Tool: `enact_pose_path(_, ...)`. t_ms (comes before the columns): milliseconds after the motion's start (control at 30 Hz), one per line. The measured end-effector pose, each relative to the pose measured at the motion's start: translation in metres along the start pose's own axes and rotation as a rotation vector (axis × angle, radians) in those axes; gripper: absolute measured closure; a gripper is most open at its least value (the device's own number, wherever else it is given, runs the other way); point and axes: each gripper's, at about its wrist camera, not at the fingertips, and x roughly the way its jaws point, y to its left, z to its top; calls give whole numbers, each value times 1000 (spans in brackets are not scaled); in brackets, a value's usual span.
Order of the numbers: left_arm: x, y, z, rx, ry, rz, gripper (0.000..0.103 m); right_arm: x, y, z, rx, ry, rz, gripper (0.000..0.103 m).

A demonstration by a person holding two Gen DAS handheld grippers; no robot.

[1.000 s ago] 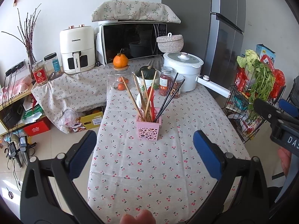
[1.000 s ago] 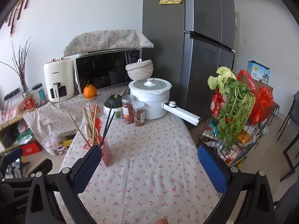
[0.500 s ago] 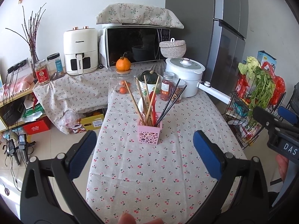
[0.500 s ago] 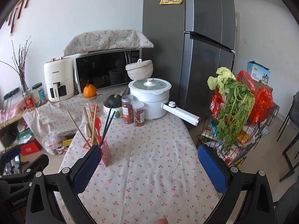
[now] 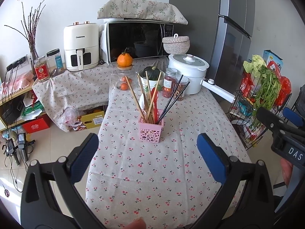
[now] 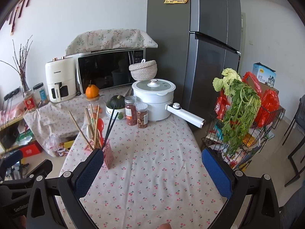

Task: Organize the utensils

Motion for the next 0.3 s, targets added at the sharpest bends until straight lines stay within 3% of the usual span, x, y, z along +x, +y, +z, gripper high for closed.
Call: enact_pose_path(300,2,0,-1,-17,11,-22,1,0,0,0,-1,0,0,0)
